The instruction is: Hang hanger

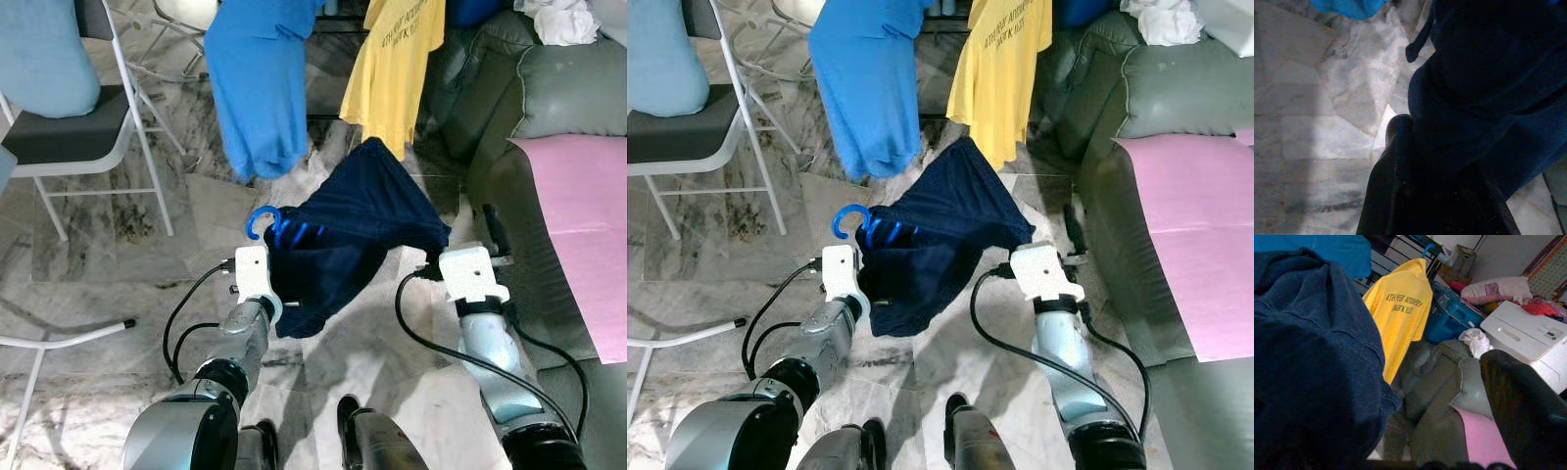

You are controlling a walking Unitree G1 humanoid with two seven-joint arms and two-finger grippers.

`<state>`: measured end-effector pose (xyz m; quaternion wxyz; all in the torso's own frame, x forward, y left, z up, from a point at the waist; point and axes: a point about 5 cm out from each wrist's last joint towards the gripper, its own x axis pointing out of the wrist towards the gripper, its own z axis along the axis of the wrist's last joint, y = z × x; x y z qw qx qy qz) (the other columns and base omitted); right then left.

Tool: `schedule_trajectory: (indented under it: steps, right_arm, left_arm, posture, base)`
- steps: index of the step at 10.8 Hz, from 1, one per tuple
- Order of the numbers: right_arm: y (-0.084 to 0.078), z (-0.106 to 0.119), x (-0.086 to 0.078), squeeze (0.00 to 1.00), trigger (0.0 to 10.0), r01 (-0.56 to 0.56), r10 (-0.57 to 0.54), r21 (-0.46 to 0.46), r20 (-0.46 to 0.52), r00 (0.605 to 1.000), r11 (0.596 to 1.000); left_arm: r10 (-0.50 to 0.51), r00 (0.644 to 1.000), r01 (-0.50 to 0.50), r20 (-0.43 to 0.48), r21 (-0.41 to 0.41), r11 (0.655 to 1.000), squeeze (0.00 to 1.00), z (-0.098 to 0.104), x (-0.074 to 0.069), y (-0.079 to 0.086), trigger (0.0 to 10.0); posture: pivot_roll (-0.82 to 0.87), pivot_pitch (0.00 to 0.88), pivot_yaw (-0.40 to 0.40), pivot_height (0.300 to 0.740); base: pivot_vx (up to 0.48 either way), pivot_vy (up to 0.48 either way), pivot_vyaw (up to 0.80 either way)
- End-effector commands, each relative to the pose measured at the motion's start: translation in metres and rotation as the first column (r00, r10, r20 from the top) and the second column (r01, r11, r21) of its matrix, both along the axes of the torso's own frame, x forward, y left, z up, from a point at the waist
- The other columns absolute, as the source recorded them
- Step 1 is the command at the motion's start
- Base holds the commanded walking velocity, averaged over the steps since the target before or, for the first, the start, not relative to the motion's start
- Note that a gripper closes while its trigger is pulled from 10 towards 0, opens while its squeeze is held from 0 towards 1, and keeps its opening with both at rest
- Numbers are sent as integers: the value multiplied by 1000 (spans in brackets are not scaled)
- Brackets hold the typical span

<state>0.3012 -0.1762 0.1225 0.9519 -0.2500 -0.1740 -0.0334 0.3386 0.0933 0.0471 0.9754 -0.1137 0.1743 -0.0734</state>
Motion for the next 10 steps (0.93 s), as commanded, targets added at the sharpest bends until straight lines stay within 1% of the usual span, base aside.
schedule_trajectory:
  steps: [1, 2, 3, 4, 5, 6, 7, 8, 9, 10]
  right_arm:
    - [-8, -8, -4, 1000, 10000, 1, 0, 28, -61, 998, 1000]
    - [-2, -24, -4, 1000, 10000, -59, 73, 79, -185, 980, 995]
    - [13, -55, -12, 1000, 10000, -181, 213, 118, -388, 897, 976]
    - [24, -79, -25, 1000, 10000, -292, 321, 141, -532, 783, 946]
    - [34, -100, -44, 1000, 10000, -402, 432, 205, -649, 627, 892]
    - [35, -103, -50, 1000, 10000, -454, 454, 193, -674, 584, 870]
    - [34, -108, -55, 1000, 10000, -468, 480, 232, -702, 526, 853]
    - [34, -110, -57, 1000, 10000, -494, 468, 198, -719, 514, 846]
    - [35, -106, -54, 1000, 10000, -467, 491, 243, -688, 535, 850]
    - [26, -114, -52, 1000, 10000, -387, 440, 246, -694, 570, 889]
  left_arm:
    - [115, 993, -115, 18, -24, 993, 0, 5, 5, 20, 9412]
    - [128, 992, -128, 12, -34, 991, 0, 6, 6, 20, 9529]
    - [130, 991, -130, 12, -44, 991, 0, 8, 8, 20, 9647]
    - [128, 992, -127, 15, -51, 991, 0, 9, 9, 19, 9608]
    - [121, 992, -120, 16, -54, 991, 0, 10, 9, 18, 9529]
    - [119, 993, -118, 15, -54, 991, 0, 10, 9, 17, 9608]
    - [119, 993, -118, 13, -56, 991, 0, 10, 9, 17, 9569]
    - [118, 993, -117, 9, -57, 992, 0, 9, 9, 16, 9725]
    - [108, 994, -107, 8, -57, 993, 0, 9, 8, 15, 9725]
    - [103, 995, -103, 4, -53, 993, 0, 7, 7, 14, 9843]
  posture:
    - [-248, 210, 79, 740]
    - [-250, 210, 77, 740]
    - [-250, 211, 78, 740]
    - [-251, 212, 79, 740]
    - [-250, 213, 81, 740]
    - [-250, 213, 81, 740]
    - [-250, 212, 84, 740]
    - [-250, 213, 86, 740]
    - [-250, 212, 84, 740]
    - [-249, 213, 85, 740]
  base:
    - [0, 0, 0]
    - [0, 0, 0]
    - [0, 0, 0]
    - [0, 0, 0]
    - [0, 0, 0]
    - [0, 0, 0]
    - [0, 0, 0]
    - [0, 0, 0]
    - [0, 0, 0]
    - [0, 0, 0]
